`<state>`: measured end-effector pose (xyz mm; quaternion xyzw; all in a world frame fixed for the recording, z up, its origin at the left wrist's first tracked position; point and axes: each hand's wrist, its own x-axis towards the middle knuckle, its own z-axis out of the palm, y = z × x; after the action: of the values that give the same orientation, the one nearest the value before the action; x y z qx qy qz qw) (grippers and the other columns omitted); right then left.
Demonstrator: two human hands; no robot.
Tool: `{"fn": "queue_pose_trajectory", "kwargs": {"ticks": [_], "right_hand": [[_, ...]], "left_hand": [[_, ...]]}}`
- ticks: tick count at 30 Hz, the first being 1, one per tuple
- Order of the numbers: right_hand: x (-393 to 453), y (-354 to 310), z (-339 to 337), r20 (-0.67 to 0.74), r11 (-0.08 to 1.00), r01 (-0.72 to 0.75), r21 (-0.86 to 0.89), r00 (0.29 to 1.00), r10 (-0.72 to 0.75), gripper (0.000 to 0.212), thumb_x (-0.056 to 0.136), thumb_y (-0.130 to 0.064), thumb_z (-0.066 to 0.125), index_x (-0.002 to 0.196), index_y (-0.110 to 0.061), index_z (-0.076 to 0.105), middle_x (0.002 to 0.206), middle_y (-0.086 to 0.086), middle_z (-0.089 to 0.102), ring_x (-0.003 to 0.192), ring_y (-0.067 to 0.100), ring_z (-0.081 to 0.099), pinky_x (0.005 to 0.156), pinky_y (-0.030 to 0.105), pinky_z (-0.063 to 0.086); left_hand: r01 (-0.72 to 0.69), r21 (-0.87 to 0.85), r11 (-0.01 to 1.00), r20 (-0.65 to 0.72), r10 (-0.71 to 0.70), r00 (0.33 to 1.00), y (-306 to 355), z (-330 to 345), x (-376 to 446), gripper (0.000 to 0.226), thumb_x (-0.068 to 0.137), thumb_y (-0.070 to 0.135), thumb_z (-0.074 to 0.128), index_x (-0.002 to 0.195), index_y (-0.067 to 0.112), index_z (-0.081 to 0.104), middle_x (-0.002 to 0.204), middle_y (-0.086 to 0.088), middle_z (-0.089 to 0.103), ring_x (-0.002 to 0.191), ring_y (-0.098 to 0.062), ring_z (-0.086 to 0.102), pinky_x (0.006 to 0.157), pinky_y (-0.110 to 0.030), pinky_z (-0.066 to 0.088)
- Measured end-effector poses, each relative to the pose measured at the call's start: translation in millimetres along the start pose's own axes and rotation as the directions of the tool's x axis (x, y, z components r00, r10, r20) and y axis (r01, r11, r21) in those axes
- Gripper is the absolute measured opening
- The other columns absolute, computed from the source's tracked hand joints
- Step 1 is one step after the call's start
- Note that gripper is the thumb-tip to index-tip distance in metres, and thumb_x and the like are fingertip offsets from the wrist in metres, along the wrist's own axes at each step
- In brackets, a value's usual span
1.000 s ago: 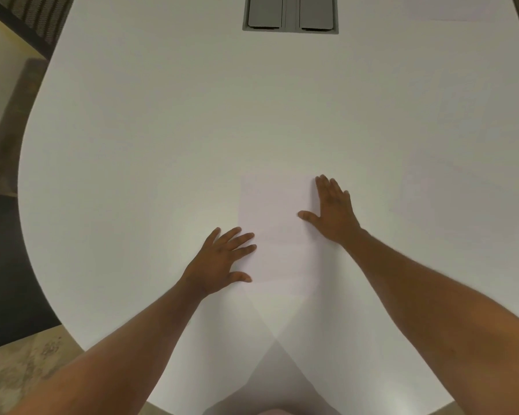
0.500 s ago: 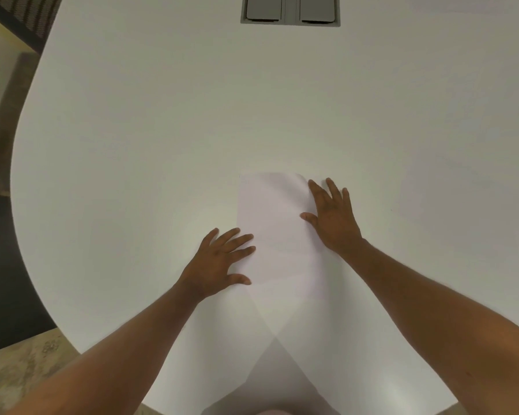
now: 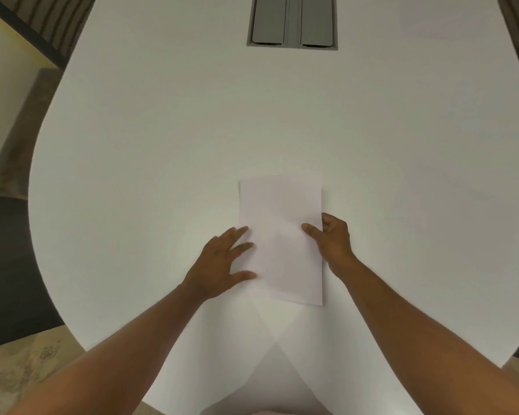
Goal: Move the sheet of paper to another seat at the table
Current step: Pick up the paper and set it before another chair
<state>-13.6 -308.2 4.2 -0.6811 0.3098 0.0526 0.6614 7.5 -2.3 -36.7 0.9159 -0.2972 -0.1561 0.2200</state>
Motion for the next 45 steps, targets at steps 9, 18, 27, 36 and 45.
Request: {"fn": "queue_pose_trajectory", "kwargs": {"ticks": [9, 18, 27, 36, 45], "right_hand": [[-38.4, -38.9, -3.5, 0.183, 0.974, -0.013, 0.227, 0.983, -0.03, 0.032, 0.093, -0.011, 0.077, 0.125, -0.014, 0.074, 0.12, 0.006, 0.079, 0.111, 0.029, 0.076, 0.098, 0.045, 0.058], [-82.0, -82.6, 45.1, 0.274, 0.985, 0.098, 0.142, 0.952, -0.135, 0.028, 0.091, -0.027, 0.08, 0.119, -0.029, 0.076, 0.116, 0.001, 0.08, 0.11, 0.035, 0.075, 0.082, 0.046, 0.046], [-159.0, -129.7, 139.8, 0.276, 0.964, 0.248, 0.097, 0.924, -0.266, 0.024, 0.09, -0.027, 0.08, 0.113, -0.027, 0.079, 0.11, 0.004, 0.081, 0.106, 0.04, 0.075, 0.085, 0.046, 0.056], [-253.2, -167.9, 265.4, 0.174, 0.928, 0.353, 0.12, 0.913, -0.37, 0.019, 0.091, -0.02, 0.08, 0.109, -0.013, 0.08, 0.106, 0.005, 0.082, 0.105, 0.032, 0.077, 0.09, 0.047, 0.064], [-307.0, -231.9, 343.5, 0.125, 0.878, 0.428, 0.213, 0.88, -0.459, 0.022, 0.091, -0.022, 0.081, 0.112, -0.016, 0.078, 0.11, 0.002, 0.081, 0.104, 0.028, 0.077, 0.093, 0.048, 0.063]], "left_hand": [[0.424, -0.848, 0.317, 0.236, -0.492, 0.838, 54.0, -80.6, -15.8, 0.077, 0.082, 0.031, 0.092, 0.149, 0.026, 0.055, 0.131, 0.001, 0.076, 0.117, -0.019, 0.075, 0.09, -0.032, 0.061], [0.34, -0.89, 0.304, 0.173, -0.465, 0.868, 60.3, -124.5, -98.3, 0.04, 0.094, 0.011, 0.081, 0.131, 0.017, 0.071, 0.122, -0.001, 0.081, 0.112, -0.023, 0.078, 0.077, -0.029, 0.063], [0.212, -0.864, 0.456, -0.065, -0.52, 0.852, 12.5, -183.5, -188.1, 0.034, 0.092, 0.014, 0.084, 0.125, 0.017, 0.075, 0.12, 0.0, 0.081, 0.11, -0.025, 0.078, 0.102, -0.052, 0.06], [0.144, -0.85, 0.507, -0.13, -0.467, 0.875, -78.2, -252.9, -299.2, 0.042, 0.09, 0.025, 0.086, 0.13, 0.025, 0.072, 0.125, 0.007, 0.079, 0.116, -0.026, 0.074, 0.107, -0.056, 0.057], [0.082, -0.826, 0.557, -0.163, -0.376, 0.912, -121.7, -336.1, -358.5, 0.038, 0.093, 0.019, 0.083, 0.129, 0.023, 0.073, 0.124, 0.003, 0.079, 0.115, -0.025, 0.076, 0.104, -0.056, 0.059]]}}
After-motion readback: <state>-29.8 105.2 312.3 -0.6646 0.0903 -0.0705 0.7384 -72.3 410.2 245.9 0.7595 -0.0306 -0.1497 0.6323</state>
